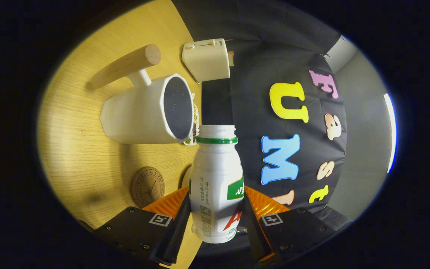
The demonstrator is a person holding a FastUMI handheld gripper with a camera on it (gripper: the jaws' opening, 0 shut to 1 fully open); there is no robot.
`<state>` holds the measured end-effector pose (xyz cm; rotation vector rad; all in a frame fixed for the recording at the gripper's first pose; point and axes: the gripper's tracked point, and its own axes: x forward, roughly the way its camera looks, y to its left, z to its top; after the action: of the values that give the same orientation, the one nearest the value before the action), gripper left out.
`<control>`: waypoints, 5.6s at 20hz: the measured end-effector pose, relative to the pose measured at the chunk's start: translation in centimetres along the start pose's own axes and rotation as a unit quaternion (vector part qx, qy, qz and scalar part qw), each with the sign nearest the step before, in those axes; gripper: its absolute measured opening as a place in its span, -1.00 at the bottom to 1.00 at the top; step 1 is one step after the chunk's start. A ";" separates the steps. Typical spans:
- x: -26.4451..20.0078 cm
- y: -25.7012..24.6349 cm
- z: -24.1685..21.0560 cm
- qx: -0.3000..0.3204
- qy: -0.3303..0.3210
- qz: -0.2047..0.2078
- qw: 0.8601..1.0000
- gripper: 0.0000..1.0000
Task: Take the bottle from table, then pour the juice into the cup, finally place the bottle on the coaster
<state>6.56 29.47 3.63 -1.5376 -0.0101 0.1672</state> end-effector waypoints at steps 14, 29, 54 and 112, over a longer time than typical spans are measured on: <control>-0.1 -1.6 0.1 -0.071 -0.002 -0.021 0.997 0.44; 0.0 -3.3 -0.3 -0.108 0.005 -0.033 0.994 0.44; -0.1 -4.0 -0.2 -0.169 0.015 -0.035 0.985 0.44; -0.2 -4.8 1.0 -0.214 0.011 -0.032 0.976 0.43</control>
<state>6.69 30.31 8.43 -1.9665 -0.0840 0.0994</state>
